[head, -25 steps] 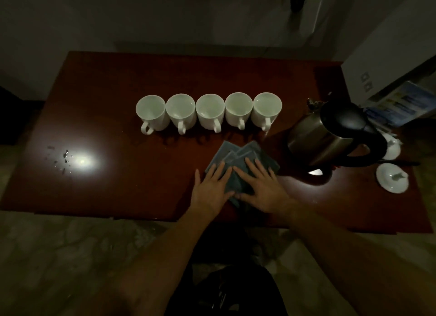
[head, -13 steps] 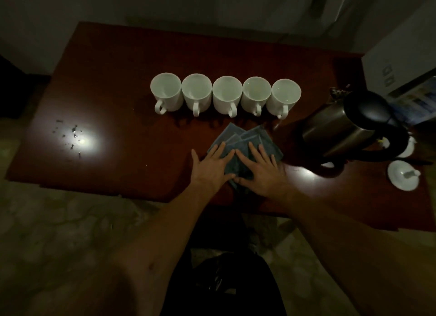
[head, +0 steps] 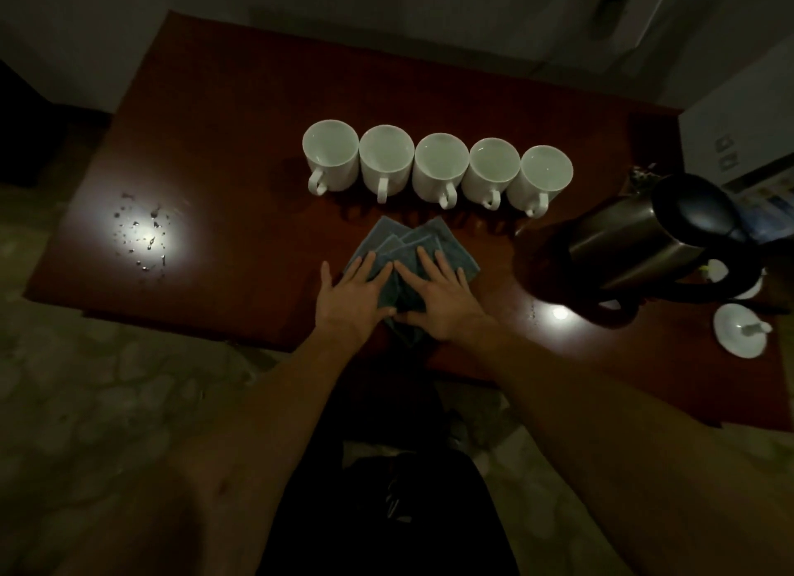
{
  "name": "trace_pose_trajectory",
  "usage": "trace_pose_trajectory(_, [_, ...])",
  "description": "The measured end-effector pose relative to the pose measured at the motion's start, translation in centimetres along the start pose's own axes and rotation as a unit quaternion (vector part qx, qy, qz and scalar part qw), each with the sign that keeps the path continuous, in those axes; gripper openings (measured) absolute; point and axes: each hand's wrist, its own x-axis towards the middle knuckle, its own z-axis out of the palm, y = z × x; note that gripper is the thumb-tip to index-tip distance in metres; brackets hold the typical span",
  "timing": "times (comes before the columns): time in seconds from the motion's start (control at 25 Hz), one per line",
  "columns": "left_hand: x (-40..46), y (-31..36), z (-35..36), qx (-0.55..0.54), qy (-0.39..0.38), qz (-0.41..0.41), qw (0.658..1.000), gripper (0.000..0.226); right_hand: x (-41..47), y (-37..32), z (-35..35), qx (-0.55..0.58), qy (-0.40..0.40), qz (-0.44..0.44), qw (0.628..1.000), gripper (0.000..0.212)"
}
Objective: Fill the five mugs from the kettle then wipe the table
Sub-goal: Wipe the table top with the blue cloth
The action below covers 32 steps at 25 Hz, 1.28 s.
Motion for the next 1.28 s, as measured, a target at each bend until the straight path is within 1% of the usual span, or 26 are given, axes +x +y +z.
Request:
trace_pose_trajectory(0.12, [1.2,-1.4,-0.4,0.013,0.010,0.001,1.000,0.075,1.6,-0.7,-0.4,0.006,0.006,-0.002,1.000,0.092])
trace_pose_trajectory(0.24, [0.8,-1.1,-0.2,0.001,0.019,-0.001,1.000,0.074,1.1,-1.0,-0.2,0.004,0.011,0.006,1.000,0.090])
trace_pose_trajectory(0.52, [-3.7,-2.0,2.1,0.006,-0.004,-0.009,1.000,0.076,-2.1,-3.8,2.5,0.010,-0.013,0.003,1.000,0.091])
trace_pose_trajectory(0.68, [-3.3,-2.5,1.7,0.019,-0.008,-0.005,1.000,0.077,-1.6,-3.9,1.7,0.005,-0.027,-0.003,1.000,0.093])
trace_pose_trajectory(0.84, [-2.1,-3.7,1.8,-0.003,0.011,-0.018,1.000,0.078,0.6,-4.3,0.8,-0.003,-0.028,-0.016,0.999,0.095])
trace_pose_trajectory(1.08, [-0.3,-6.4,0.7,-0.030,0.013,-0.015,0.999,0.078,3.4,-4.6,0.9,-0.029,0.006,-0.034,0.999,0.093])
trace_pose_trajectory(1.16, [-0.7,-6.7,0.7,-0.043,0.013,-0.024,0.999,0.077,3.7,-4.9,1.2,-0.037,0.014,-0.042,0.998,0.091])
trace_pose_trajectory(1.28, [-3.3,-6.6,2.0,-0.060,0.012,-0.047,0.997,0.076,2.4,-6.1,2.3,-0.045,0.005,-0.064,0.997,0.089])
